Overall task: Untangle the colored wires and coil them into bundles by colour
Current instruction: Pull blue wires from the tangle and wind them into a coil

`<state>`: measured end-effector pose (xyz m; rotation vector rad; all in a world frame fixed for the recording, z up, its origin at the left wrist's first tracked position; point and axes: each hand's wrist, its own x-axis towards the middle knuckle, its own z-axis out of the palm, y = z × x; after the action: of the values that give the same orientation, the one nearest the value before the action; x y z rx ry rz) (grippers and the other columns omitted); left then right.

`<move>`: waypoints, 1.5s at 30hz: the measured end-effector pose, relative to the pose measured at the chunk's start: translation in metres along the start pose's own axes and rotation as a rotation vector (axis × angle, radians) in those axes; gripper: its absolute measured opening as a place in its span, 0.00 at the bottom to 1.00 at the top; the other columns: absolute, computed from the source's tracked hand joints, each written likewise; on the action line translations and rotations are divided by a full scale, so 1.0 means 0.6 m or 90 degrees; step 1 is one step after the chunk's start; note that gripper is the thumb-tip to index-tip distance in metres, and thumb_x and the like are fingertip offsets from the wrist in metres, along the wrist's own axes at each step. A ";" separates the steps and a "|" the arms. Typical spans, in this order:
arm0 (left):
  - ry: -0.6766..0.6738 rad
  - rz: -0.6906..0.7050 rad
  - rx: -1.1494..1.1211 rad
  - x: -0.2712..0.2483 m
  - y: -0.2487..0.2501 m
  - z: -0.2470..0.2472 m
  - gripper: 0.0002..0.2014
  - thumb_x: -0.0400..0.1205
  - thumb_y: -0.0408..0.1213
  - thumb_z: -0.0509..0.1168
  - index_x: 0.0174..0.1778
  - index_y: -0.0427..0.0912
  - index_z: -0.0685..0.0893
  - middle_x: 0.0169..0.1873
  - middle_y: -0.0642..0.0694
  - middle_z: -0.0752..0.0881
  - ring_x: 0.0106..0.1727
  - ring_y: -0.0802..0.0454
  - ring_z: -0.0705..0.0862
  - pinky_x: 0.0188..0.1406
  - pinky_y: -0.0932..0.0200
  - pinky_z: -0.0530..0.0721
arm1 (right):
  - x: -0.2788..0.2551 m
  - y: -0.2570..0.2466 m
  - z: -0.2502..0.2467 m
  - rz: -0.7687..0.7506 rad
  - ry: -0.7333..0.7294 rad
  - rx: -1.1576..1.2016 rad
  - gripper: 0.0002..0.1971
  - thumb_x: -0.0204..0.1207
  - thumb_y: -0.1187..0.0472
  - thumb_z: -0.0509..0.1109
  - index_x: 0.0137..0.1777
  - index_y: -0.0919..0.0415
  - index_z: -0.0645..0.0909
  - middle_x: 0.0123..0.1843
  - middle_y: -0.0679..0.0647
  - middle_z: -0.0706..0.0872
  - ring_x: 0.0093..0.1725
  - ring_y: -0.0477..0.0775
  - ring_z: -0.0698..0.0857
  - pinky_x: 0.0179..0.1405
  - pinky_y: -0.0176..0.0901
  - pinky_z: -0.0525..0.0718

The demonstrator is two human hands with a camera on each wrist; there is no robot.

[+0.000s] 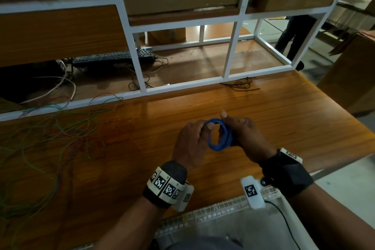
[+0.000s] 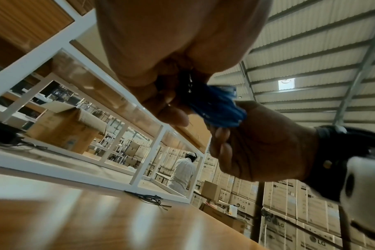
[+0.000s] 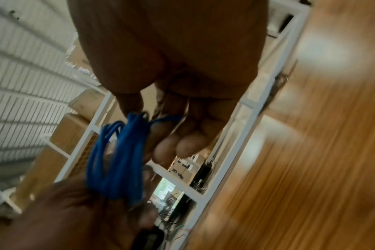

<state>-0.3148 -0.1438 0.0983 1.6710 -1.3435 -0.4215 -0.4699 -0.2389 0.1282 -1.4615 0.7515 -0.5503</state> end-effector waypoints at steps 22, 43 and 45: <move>-0.063 0.051 0.103 0.010 -0.105 -0.093 0.18 0.91 0.52 0.49 0.57 0.49 0.83 0.39 0.51 0.83 0.41 0.52 0.78 0.38 0.52 0.76 | 0.028 0.037 0.126 -0.079 0.120 -0.089 0.15 0.79 0.61 0.78 0.65 0.63 0.90 0.54 0.55 0.95 0.53 0.55 0.94 0.50 0.49 0.92; -0.256 -0.076 -0.079 0.242 -0.038 0.108 0.15 0.87 0.57 0.58 0.66 0.63 0.84 0.48 0.41 0.91 0.47 0.39 0.89 0.48 0.33 0.86 | 0.206 0.052 -0.199 -0.148 0.008 -0.336 0.11 0.81 0.62 0.78 0.59 0.48 0.93 0.36 0.44 0.93 0.31 0.51 0.91 0.25 0.59 0.88; -0.241 -0.125 -0.138 0.255 -0.038 0.131 0.12 0.87 0.50 0.63 0.64 0.63 0.85 0.53 0.49 0.91 0.54 0.46 0.90 0.55 0.32 0.86 | 0.219 0.058 -0.224 -0.134 0.002 -0.338 0.10 0.80 0.63 0.78 0.58 0.51 0.93 0.35 0.39 0.92 0.31 0.45 0.90 0.25 0.54 0.88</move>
<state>-0.3065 -0.3164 0.0802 1.5959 -1.3465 -1.0041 -0.4855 -0.4241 0.0845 -2.0492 0.7869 -0.5338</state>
